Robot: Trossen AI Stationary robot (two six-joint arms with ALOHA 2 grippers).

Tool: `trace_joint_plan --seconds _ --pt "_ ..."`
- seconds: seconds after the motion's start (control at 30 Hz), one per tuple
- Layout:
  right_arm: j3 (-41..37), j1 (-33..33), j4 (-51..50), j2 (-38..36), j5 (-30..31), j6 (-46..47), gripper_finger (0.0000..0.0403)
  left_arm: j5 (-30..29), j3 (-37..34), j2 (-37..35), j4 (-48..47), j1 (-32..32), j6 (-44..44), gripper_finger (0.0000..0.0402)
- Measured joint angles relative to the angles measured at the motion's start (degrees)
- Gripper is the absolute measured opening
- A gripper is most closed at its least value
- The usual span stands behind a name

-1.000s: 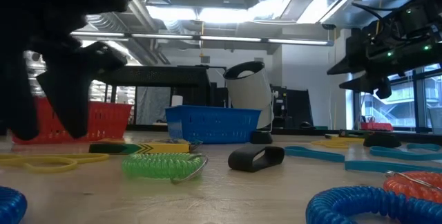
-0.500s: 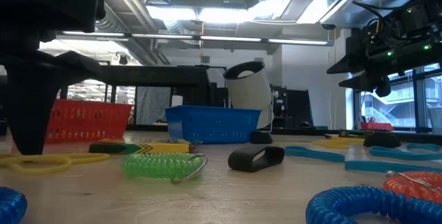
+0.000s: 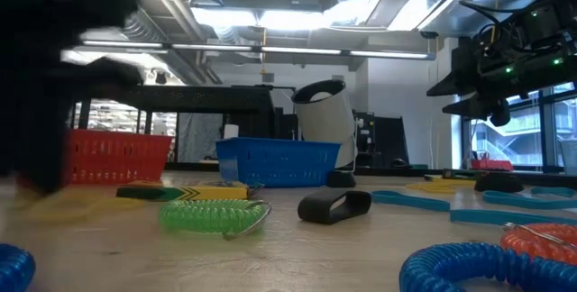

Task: Pick & Place Office Desk Supplies
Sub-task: Put the yellow rubber band into the red bin

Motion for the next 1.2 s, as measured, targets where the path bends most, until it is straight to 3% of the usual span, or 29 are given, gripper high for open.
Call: trace_joint_plan --seconds 0.2,0.3,0.43,0.57,0.77,0.9,1.07,1.2 --pt "0.0 0.0 0.0 0.0 0.0 0.0 0.0311 -19.7 0.3 -8.4 8.7 0.6 11.2 0.0002" --pt "0.0 0.0 0.0 0.0 0.0 0.0 0.031 -29.5 0.4 -12.7 18.2 1.7 19.0 0.0003" --pt "0.0 0.0 0.0 0.0 0.0 -0.1 0.031 -37.2 0.4 -17.0 31.1 4.1 25.2 0.0003" --pt "0.0 0.0 0.0 0.0 0.0 -0.2 0.031 -36.5 0.5 -19.5 42.6 7.7 30.4 0.0003" --pt "0.0 0.0 -0.1 0.0 0.0 -0.2 0.031 -26.7 0.5 -20.2 52.2 14.3 37.8 0.0003" --pt "0.0 0.0 -0.1 0.0 0.0 -0.2 0.031 -21.6 0.5 -20.1 52.6 18.4 36.5 0.0003" --pt "0.0 0.0 -0.1 0.0 0.0 -0.2 0.031 -21.1 0.5 -19.7 51.8 22.0 34.3 0.0003" --pt "0.0 0.0 -0.1 0.0 0.0 -0.2 0.031 -21.5 0.5 -19.9 45.7 23.2 29.5 0.0003"
